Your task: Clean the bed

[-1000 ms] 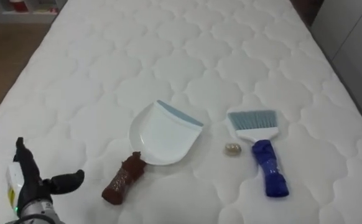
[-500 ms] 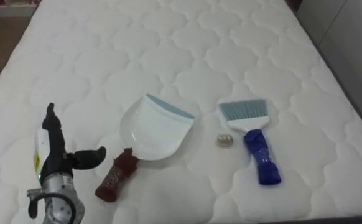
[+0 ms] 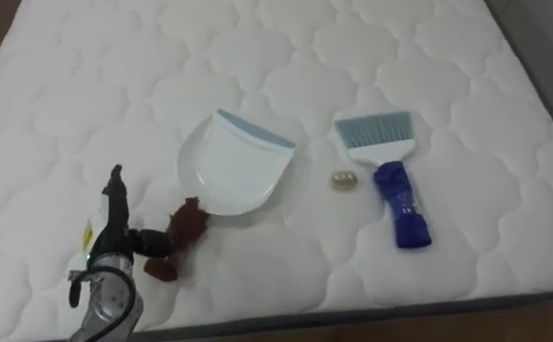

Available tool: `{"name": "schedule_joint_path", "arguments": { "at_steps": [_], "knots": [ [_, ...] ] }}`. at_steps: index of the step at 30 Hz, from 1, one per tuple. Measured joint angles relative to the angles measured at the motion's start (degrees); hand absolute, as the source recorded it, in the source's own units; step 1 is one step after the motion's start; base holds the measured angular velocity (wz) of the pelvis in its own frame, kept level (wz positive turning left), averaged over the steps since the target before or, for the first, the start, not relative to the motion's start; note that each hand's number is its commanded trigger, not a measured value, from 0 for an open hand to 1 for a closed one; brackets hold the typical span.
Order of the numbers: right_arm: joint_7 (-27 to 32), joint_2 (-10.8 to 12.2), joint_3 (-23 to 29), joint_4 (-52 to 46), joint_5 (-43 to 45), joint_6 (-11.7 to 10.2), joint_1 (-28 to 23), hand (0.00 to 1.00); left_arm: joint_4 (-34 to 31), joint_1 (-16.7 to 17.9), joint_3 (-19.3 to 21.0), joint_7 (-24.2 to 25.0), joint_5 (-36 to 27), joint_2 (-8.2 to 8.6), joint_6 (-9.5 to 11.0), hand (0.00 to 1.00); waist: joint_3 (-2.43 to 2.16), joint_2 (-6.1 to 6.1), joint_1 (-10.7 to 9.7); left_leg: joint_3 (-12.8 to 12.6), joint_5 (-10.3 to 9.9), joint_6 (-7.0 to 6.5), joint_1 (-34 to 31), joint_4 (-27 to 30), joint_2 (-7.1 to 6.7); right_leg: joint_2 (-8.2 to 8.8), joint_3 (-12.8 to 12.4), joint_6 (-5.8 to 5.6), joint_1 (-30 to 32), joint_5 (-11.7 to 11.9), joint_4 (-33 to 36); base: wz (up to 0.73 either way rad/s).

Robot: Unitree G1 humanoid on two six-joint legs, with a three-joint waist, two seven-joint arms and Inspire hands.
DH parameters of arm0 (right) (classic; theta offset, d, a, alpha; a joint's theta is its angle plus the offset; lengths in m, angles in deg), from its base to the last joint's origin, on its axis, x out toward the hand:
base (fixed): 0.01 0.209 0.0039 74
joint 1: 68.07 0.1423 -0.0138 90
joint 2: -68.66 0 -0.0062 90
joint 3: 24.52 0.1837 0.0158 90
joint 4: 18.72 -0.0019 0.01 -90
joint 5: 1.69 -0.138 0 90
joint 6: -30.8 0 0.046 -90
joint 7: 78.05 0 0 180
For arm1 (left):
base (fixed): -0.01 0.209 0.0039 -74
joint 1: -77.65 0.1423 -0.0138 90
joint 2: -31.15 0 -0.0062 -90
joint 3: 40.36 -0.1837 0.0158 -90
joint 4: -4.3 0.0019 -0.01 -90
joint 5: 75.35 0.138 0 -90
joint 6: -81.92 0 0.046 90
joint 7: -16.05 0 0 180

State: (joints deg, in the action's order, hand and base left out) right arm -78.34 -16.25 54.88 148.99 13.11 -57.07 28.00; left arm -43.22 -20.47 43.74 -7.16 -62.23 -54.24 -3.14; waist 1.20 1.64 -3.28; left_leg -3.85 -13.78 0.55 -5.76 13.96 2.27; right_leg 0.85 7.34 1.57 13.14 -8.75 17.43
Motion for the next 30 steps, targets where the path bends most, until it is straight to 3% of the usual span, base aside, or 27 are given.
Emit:
{"name": "schedule_joint_path", "arguments": {
  "at_steps": [5, 10, 12, 14, 20, 24, 26, 30],
  "knots": [
    [0.96, -0.05, -2.80, 0.30, -5.00, -0.24, 2.23, 0.00, 6.70, -3.73, -0.87, -0.08, -0.05, 0.41, -0.04, 0.00, 0.46, -0.41, 0.02, 0.02, 0.13, 0.05, -4.19, 1.56, -0.04, 0.39, 0.95, 0.27, 3.95, 0.26, 1.33, 0.00],
    [1.11, -0.07, -4.33, 0.18, -5.88, -0.84, 3.54, 0.00, 8.67, -6.49, -1.03, -0.10, -0.09, 0.69, -0.04, 0.00, 0.94, -0.67, -0.38, -0.02, 0.19, 0.09, -8.03, 3.27, -0.07, 0.70, 1.22, 0.47, 7.45, 0.38, 2.54, 0.03],
    [1.79, 0.03, -4.78, 0.21, -6.26, -1.01, 3.92, 0.00, 8.67, -8.17, -1.02, -0.13, -0.11, 0.69, -0.02, 0.00, 1.49, -0.60, -0.78, -0.01, 0.19, 0.09, -9.76, 4.31, -0.07, 0.82, 1.51, 0.55, 8.55, 0.43, 2.65, 0.08],
    [3.03, 0.07, -6.24, 0.14, -6.59, -1.68, 4.48, 0.00, 9.62, -10.74, -1.02, -0.33, -0.13, 0.52, 0.37, 0.00, 1.73, -0.58, -0.98, -0.02, 0.19, 0.09, -11.73, 5.21, -0.05, 0.94, 1.51, 0.71, 10.42, 0.55, 3.36, 0.02],
    [5.37, 0.18, -6.91, -0.40, -7.87, -3.03, 5.23, 0.00, 15.00, -16.35, -0.88, -0.58, -0.12, 0.33, 1.30, 0.00, 2.13, -0.72, -1.22, -1.02, 0.17, 0.08, -14.64, 7.23, 0.05, 1.15, 1.22, 0.85, 13.34, 0.64, 4.95, -0.03],
    [5.64, 0.16, -7.42, -0.93, -9.04, -3.05, 5.46, 0.00, 15.04, -17.40, -0.90, -1.75, -0.95, -0.26, 1.34, 0.00, 2.28, -0.82, -1.23, -1.59, 0.17, 0.08, -16.89, 8.26, 0.07, 1.52, 1.51, 1.10, 15.95, 0.79, 6.30, 0.00],
    [5.51, -0.28, -8.45, -0.92, -10.33, -2.86, 6.05, 0.00, 15.07, -17.89, -0.90, -2.59, -4.20, -0.59, 1.33, 0.00, 3.21, -0.65, -1.42, -1.62, 0.16, 0.07, -17.85, 9.70, 0.11, 2.09, 3.09, 1.36, 16.17, 0.92, 6.54, 0.03],
    [5.25, -0.45, -8.77, -0.98, -10.57, -2.93, 6.34, 0.00, 15.04, -18.85, -0.96, -3.48, -4.14, -0.72, 1.34, 0.00, 3.32, -0.73, -1.38, -2.28, 0.16, 0.04, -20.92, 11.49, 0.01, 2.91, 3.12, 1.73, 19.15, 0.63, 8.50, 0.08]
  ]
}}
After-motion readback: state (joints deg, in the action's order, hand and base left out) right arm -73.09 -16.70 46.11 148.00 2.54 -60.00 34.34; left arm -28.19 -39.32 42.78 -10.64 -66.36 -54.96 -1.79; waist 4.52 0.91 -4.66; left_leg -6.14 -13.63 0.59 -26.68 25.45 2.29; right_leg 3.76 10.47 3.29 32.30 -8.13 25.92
